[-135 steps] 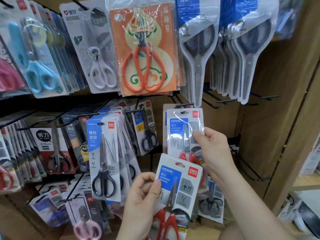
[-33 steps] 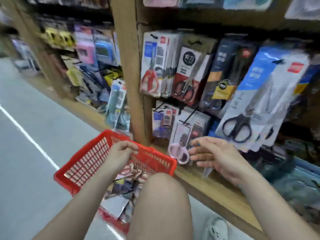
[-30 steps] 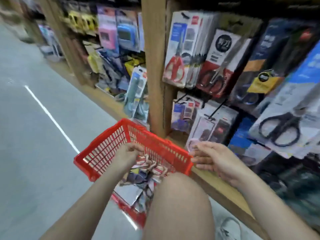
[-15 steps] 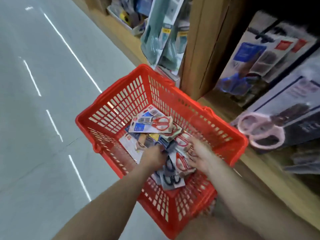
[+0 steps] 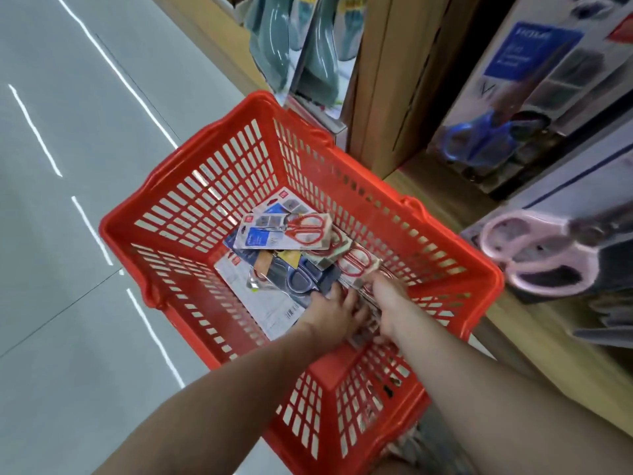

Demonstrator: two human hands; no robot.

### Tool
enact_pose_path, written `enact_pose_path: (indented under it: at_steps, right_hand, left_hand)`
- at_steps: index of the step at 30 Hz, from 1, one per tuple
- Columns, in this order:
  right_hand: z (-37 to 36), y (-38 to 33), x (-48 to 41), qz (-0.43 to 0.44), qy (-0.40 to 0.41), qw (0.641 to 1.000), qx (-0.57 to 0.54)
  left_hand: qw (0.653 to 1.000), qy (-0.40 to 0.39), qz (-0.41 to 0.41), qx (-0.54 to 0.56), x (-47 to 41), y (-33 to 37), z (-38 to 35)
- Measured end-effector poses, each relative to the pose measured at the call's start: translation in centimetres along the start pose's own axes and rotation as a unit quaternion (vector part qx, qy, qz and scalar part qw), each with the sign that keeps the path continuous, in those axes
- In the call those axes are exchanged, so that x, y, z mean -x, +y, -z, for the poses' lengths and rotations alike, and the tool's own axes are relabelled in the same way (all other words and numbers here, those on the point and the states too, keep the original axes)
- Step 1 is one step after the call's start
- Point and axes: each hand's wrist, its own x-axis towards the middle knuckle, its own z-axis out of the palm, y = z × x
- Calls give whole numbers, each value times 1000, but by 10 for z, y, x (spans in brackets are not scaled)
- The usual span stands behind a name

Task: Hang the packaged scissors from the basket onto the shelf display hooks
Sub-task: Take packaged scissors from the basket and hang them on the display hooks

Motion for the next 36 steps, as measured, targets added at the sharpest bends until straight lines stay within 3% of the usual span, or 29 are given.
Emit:
enact_pose_path:
  at_steps: [4,9,13,17,22,29,31,36]
  right_hand:
    - [-4,3,-7,15,7,998,-64]
    - [-4,-9,7,-21,-114,973,-201]
    - [-7,-21,31,-3,-152,948,-279]
    - [-9,-28,54,58,-155,967,-193]
    - [16,-38,91,135,-151,972,-121]
    - [30,-46,145,112,-268,955,-53]
    - [23,-41,162,84,-326,941,-33]
    - [17,-35,190,79,-402,911,-45]
  left_hand:
    - [995,91,-26,-23,17,-31,13]
    - [957,278,-77,22,55,-91,51]
    - [952,283,31,112,85,-114,62]
    - [942,265,127,160,107,-123,68]
    - [895,314,214,233,139,-140,86]
    - [819,394,263,324,188,-116,111]
    - [806,404,264,342,193,-98,124]
    - [837,484,152,204,189,-40,134]
